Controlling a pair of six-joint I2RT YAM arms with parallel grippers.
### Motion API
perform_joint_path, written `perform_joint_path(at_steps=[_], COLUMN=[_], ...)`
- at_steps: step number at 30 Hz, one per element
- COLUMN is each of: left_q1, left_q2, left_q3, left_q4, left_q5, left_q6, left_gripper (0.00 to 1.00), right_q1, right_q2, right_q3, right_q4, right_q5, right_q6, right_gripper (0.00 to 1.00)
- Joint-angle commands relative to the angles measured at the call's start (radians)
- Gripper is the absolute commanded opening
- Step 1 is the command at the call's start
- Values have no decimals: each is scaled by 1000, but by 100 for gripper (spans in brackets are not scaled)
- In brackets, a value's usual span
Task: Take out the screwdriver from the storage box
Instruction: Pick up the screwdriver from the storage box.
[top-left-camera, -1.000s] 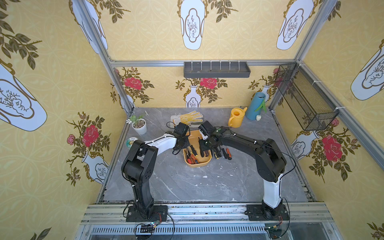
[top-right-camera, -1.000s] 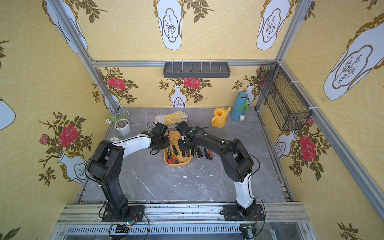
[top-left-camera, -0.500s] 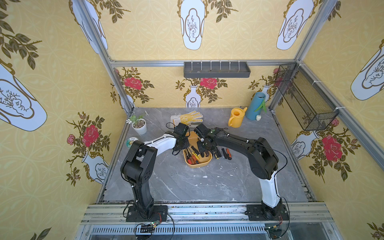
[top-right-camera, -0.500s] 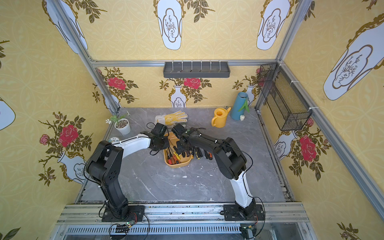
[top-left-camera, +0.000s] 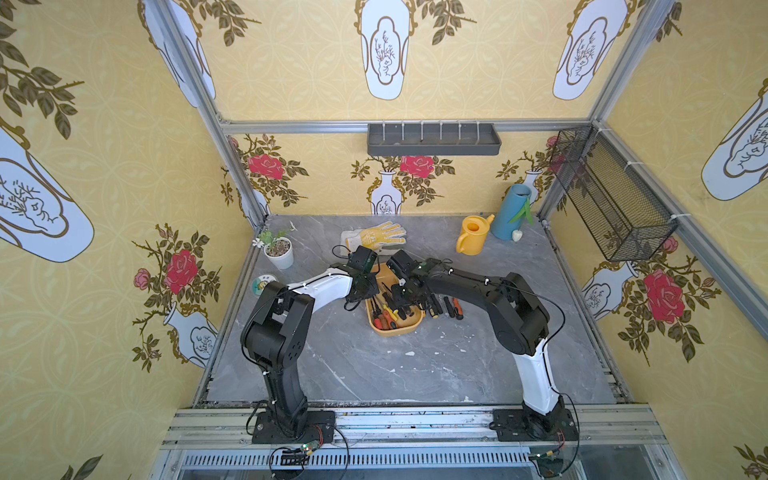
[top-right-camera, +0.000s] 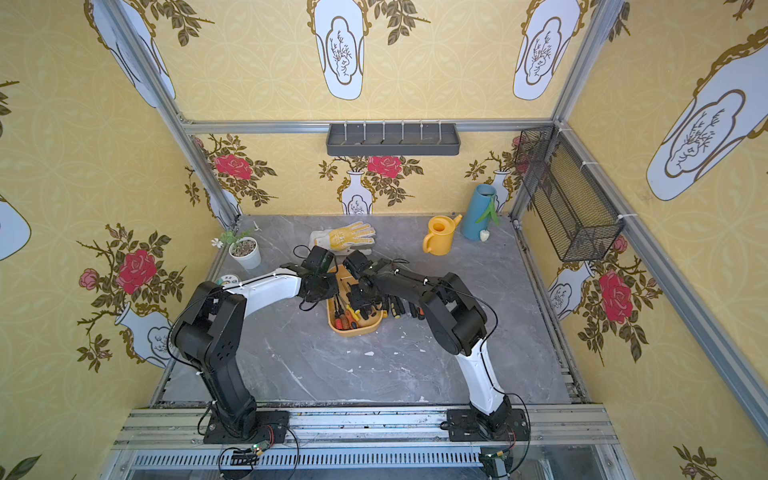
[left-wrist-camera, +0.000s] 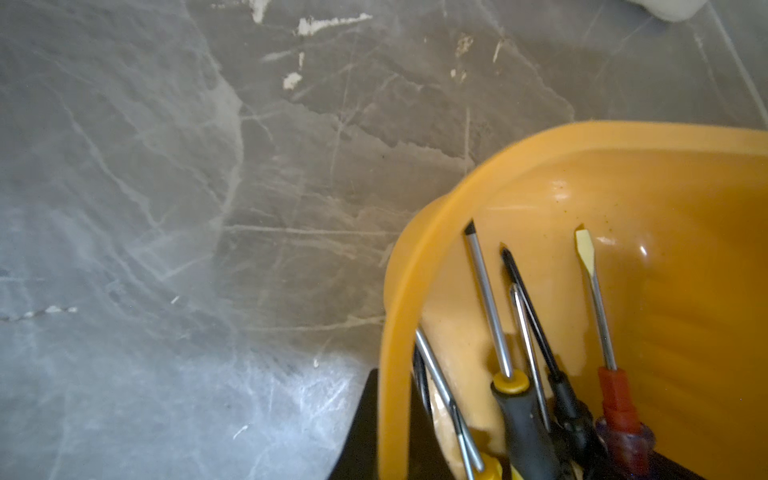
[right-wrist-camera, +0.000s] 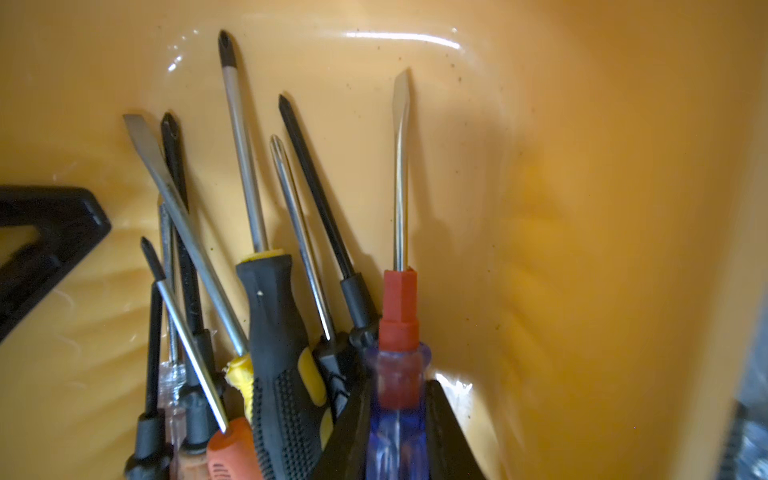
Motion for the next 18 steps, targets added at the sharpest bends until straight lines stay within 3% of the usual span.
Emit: perform_joint_path(at_steps=[1, 10, 18], left_q1=[1, 1, 1], left_q2=[11, 14, 17], left_q3=[-5, -4, -3], left_q4=[-76, -75, -75], left_q5=[3, 4, 3], left_q6=[4, 5, 5], left_gripper=[0, 0, 0], right_q1=[0, -1, -3], right_q2=[4, -58, -116], right_q3=[-7, -33, -35], right_q4=[-48, 18, 72], right_q5=[1, 19, 38], right_q6=[-3, 4, -10], right_gripper=[18, 4, 0])
